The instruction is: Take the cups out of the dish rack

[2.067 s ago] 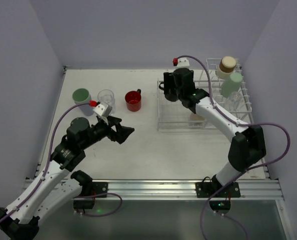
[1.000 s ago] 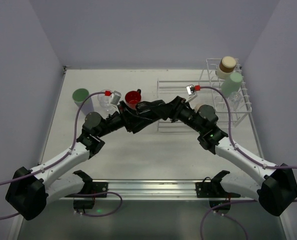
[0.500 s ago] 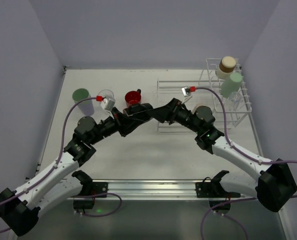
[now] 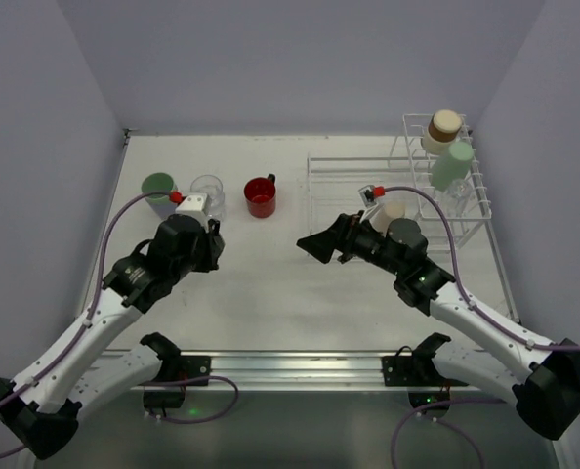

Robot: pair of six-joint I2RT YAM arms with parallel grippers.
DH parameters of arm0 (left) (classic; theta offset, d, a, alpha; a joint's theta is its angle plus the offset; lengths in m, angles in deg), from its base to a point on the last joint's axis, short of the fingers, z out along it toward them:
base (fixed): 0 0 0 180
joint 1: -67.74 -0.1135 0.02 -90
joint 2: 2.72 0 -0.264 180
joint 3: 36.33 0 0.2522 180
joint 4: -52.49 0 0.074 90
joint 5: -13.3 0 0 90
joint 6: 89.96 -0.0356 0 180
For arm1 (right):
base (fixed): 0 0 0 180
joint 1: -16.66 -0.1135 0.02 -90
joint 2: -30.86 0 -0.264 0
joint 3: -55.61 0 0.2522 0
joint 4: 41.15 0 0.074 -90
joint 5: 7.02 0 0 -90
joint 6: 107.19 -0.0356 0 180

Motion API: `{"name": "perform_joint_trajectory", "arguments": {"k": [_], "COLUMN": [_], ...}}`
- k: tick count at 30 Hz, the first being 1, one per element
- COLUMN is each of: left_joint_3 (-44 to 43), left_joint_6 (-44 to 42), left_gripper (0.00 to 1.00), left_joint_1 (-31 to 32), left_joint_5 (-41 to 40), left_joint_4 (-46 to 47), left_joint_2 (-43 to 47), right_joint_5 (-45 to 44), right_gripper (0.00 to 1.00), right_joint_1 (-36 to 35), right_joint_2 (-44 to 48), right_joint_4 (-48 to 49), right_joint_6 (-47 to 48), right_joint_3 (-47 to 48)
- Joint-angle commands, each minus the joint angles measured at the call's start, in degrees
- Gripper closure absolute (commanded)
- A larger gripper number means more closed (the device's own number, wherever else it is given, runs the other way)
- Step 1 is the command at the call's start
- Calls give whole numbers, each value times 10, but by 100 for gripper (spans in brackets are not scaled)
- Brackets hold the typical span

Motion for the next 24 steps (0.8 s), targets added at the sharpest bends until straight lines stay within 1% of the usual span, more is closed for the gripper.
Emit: {"name": "perform_joint_trajectory", "arguments": {"k": [1,2,3,5,6,9,12,16,20,21,22,24], "left_joint_3": [-22,-20,-15,7,13,26,33,26,24,21,19,17], "left_joint_6": [-12,-15,-23,-46,-55,-73,-72,-72,-77,-77,-77,-79], "left_gripper": [100,100,100,100,100,100,100,100,100,97,92,78], "left_joint_1": [-27,-42,-83,-135,-177,-235,-266,-301,-323,-330,-332,-336], "left_joint_5": [-66,-57,-22,19,47,79,86,90,48,39,32,25], "left_joint_4": [-30,-18,-5,40,54,83,107,115,123,123,124,130], "left_joint_2": [-57,-71,-83,-105,-115,-167,-212,-252,-286,-296,-300,-304], "right_joint_5": [-24,-28,-30,-35,-36,-40,-38,-17,-16,-16,-18,-23], "right_gripper": [1,1,1,1,1,1,1,1,1,1,1,1], "right_joint_1": [-2,-3,-2,-3,-3,-3,-3,-2,-2,-2,-2,-3], "right_joint_2": [49,56,64,85,92,111,117,120,127,127,128,128], "right_joint_4": [-53,-77,-89,-116,-119,-118,-123,-129,-126,-127,-128,-132], "right_joint_6": [56,63,75,87,95,102,107,111,108,109,109,110], "right_joint_3": [6,9,10,12,9,-8,-19,-13,-16,-16,-16,-16]}}
